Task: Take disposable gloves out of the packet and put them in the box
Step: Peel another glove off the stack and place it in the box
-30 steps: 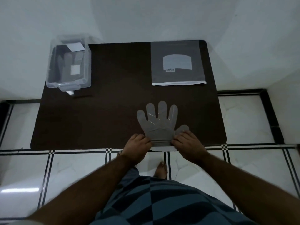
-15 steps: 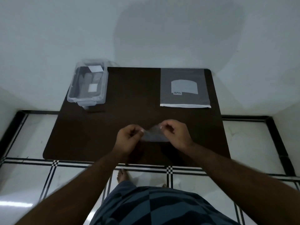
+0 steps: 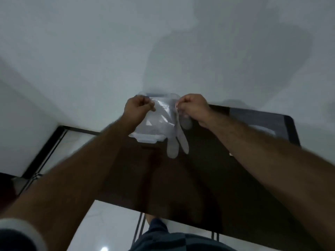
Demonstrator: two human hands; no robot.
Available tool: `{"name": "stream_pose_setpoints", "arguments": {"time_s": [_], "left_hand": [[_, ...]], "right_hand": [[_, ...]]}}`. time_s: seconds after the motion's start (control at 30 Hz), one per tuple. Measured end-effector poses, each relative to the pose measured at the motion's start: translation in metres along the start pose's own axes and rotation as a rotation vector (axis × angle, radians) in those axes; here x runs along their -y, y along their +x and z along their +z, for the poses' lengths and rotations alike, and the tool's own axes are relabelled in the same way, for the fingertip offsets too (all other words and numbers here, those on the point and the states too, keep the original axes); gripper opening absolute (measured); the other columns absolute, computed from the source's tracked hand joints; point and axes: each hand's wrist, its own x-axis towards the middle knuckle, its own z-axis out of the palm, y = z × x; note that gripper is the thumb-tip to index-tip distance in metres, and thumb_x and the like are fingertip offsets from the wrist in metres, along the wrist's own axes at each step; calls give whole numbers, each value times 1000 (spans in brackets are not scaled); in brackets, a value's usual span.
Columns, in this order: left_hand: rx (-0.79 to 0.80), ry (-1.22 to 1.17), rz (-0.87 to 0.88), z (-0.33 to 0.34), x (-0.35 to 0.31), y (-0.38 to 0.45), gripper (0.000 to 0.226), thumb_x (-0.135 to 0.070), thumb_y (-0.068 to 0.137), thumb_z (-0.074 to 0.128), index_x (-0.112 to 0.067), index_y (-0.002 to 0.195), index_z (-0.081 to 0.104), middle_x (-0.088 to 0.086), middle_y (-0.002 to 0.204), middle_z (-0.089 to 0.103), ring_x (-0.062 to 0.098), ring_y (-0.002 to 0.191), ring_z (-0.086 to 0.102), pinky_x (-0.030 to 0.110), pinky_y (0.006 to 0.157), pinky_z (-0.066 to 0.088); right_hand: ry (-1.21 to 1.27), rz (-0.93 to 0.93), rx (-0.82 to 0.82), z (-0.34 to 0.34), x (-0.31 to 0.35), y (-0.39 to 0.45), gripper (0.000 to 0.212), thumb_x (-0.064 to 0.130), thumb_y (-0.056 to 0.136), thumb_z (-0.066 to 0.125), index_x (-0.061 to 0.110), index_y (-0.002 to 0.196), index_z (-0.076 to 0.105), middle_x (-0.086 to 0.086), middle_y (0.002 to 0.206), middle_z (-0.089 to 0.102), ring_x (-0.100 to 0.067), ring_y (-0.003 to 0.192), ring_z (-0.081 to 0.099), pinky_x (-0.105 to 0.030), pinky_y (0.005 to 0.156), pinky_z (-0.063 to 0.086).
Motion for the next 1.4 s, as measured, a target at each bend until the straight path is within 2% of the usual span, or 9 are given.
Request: {"name": "stream_pose_setpoints", "arguments": {"time_s": [0.1, 0.37, 0.5, 0.7, 0.8, 0.93, 1.03, 1.23, 1.4], "left_hand": [[5, 22, 33, -35, -6, 59, 14, -24, 91, 79, -11, 86, 78, 6, 84, 82, 31, 91, 78, 48, 96, 62], [61, -20, 208, -88, -25, 167, 1, -16, 89, 79, -17, 88, 77, 6, 88, 82, 22, 90, 78, 43, 97, 62], [59, -49, 303, -99, -25, 186, 10, -16, 93, 78, -6, 94, 78, 18, 96, 80, 34, 97, 77, 49, 97, 60], [-8, 25, 507, -105, -30, 185, 12, -18, 99, 75, -6, 97, 78, 3, 96, 78, 11, 85, 70, 30, 73, 55], [-30, 78, 605, -109, -36, 175, 12, -18, 102, 71, -8, 101, 77, -2, 103, 80, 10, 90, 72, 26, 72, 54], [-32, 228, 783, -115, -26, 158, 11, -19, 103, 72, -10, 106, 78, 1, 110, 81, 17, 101, 73, 29, 86, 55], [65, 420, 878, -114, -2, 153, 12, -17, 102, 72, -8, 108, 79, 3, 108, 80, 22, 100, 70, 32, 86, 53], [254, 753, 874, -105, 59, 161, 17, -25, 98, 66, -14, 105, 77, 5, 95, 78, 32, 96, 70, 47, 84, 54], [367, 896, 836, -89, 97, 156, 20, -29, 93, 66, -16, 103, 76, 5, 98, 77, 31, 99, 71, 45, 86, 53]], "right_hand": [[-3, -9, -27, 20, 42, 51, 9, 2, 92, 72, 4, 96, 79, -9, 92, 80, -16, 75, 74, -20, 57, 55], [26, -74, -119, 32, 101, 136, 7, 7, 86, 75, 12, 91, 78, -11, 94, 82, -17, 75, 75, -27, 64, 56], [33, -121, -137, 32, 102, 143, 9, 7, 86, 74, 15, 88, 79, -4, 83, 81, -15, 76, 75, -25, 64, 54], [64, -326, -176, 36, 100, 141, 10, 8, 90, 80, 7, 100, 81, -6, 88, 82, -17, 81, 78, -26, 76, 59], [-42, -507, -201, 37, 101, 134, 13, 13, 93, 80, 8, 105, 81, -2, 98, 81, -15, 91, 78, -33, 89, 63], [-230, -680, -173, 40, 90, 117, 15, 14, 96, 77, 6, 108, 81, 2, 102, 79, -7, 94, 73, -23, 90, 58], [-345, -673, -81, 46, 69, 115, 15, 13, 97, 77, 6, 109, 81, 1, 106, 80, -9, 100, 74, -23, 96, 57], [-533, -597, 29, 59, 7, 133, 16, 18, 96, 76, 10, 109, 82, -1, 107, 81, -20, 98, 74, -44, 93, 59], [-652, -515, 145, 65, -34, 140, 15, 20, 97, 75, 15, 109, 81, 0, 113, 81, -19, 104, 74, -35, 118, 34]]}}
